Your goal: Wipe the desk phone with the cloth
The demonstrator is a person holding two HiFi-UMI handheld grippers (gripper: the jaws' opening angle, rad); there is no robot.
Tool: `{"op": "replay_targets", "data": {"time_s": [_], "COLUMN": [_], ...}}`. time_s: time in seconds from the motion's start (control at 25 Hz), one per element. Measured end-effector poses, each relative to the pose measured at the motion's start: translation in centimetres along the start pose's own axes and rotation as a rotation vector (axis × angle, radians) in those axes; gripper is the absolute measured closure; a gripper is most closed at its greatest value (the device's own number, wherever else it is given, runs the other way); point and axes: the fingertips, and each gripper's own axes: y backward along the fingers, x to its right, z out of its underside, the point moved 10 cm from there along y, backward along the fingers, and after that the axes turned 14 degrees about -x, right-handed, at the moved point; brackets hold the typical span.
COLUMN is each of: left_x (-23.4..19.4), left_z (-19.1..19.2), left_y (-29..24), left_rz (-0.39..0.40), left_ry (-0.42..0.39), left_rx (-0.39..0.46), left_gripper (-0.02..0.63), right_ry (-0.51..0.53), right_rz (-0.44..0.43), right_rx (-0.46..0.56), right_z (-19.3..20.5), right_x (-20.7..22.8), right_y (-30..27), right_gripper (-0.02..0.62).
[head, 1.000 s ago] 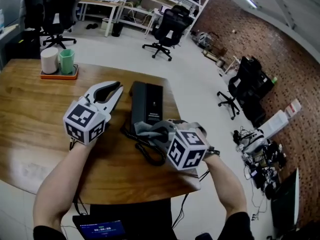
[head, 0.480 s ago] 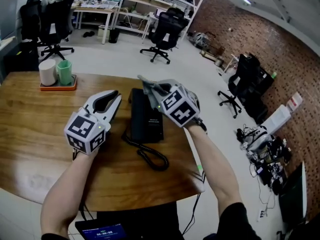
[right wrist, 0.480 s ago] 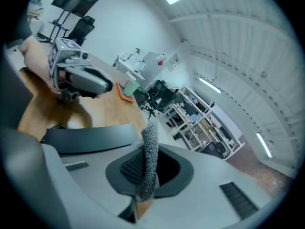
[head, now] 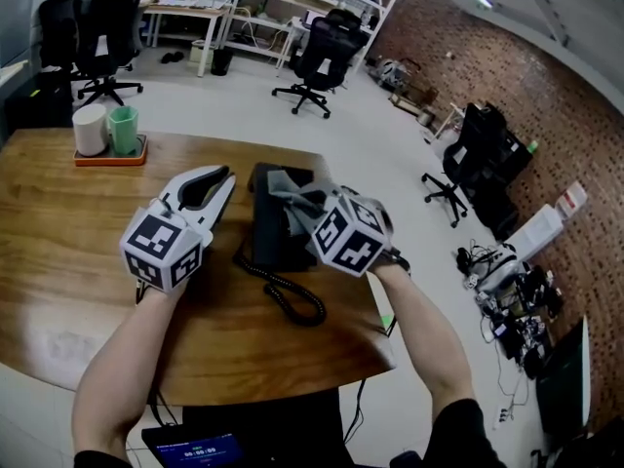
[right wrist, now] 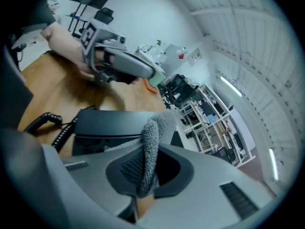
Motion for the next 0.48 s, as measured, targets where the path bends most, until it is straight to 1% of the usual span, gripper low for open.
{"op": "replay_targets", "data": {"time_s": [0.2,0.32,0.36,0.4,0.44,0.48], "left_x": [0.0,0.0,-0.1,-0.1,-0.1,-0.2], "left_z": [0.0,0.1,0.2,0.2,0.2,0.2], "left_y": [0.0,0.1,0.0,0.0,0.0,0.1], "left_rz": [-0.002,-0.002,-0.002,-0.002,-0.001,0.0], "left_ry": [0.001,0.001,0.001,0.001,0.001,0.001], "left_rx": [-0.002,-0.003,-0.002,-0.001,-0.001,-0.002], "left_gripper": [0.572,0.572,0.572,0.572,0.572,0.572], "right_ry": [0.183,0.31,0.327,0.313,0.267,0.196], "right_rz": [-0.116,-0.24,-0.269,-0.275,-0.255,-0.212], "right_rx": [0.009,-0.01,-0.011,-0.005,0.009,0.026], "right_z": [1.1,1.8,2.0,2.1,2.3,2.4], "right_x": [-6.0,-8.3,-8.2,-7.5,-6.3,-4.7], "right_y": [3.0,4.4,4.6,4.7,4.6,4.4], "right_gripper": [0.569,0.569,0.569,0.569,0.569,0.569]}}
